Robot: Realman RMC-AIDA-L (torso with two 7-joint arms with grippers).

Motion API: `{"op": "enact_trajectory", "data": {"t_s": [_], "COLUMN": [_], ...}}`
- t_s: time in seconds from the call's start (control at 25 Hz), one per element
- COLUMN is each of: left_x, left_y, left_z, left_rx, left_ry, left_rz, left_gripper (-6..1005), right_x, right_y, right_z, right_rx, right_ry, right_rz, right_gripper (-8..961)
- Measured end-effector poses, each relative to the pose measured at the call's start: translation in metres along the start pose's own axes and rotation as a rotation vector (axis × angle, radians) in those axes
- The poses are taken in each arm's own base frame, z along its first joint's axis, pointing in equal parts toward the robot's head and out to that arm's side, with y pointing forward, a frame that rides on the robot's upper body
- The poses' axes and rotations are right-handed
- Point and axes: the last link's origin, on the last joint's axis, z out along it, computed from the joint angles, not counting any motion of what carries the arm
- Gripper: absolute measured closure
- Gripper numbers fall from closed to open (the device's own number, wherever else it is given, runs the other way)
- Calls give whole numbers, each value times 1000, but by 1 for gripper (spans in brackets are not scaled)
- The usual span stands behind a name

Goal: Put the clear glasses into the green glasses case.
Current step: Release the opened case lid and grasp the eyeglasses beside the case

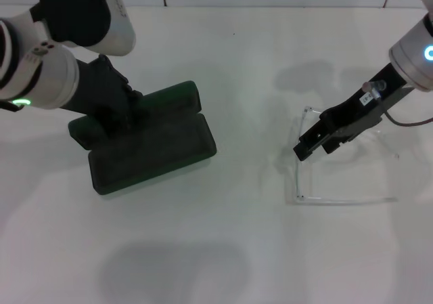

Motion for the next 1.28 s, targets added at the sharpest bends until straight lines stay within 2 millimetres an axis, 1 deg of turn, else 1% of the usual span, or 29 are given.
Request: {"op": "enact_trajectory", "data": {"t_s": [0.16, 0.28, 0.36, 0.72, 1.16, 1.28], "left_x": [2, 2, 2, 2, -2, -3], "left_y": [4, 6, 7, 11, 13, 14], "left_z": [3, 5, 6, 8, 9, 10], "left_rx": [-19, -27, -30, -41, -42, -45], "left_ry": [0, -3, -4, -7, -7, -8], "left_rz": [12, 16, 18, 23, 22, 27], "left_gripper": [802, 802, 802, 802, 800, 800], "right_x": [-1, -1, -2, -1, 0, -1], "right_y": [-6, -9, -11, -19, -24, -25], "right_z": [9, 15, 18, 22, 28, 28], "right_rx": [-2, -11, -12, -31, -7, -4], "right_ry": [-6, -15, -25, -52, -49, -51], "right_rz": [5, 9, 16, 70, 88, 89], "right_gripper": [263, 307, 307, 307, 427, 445]}}
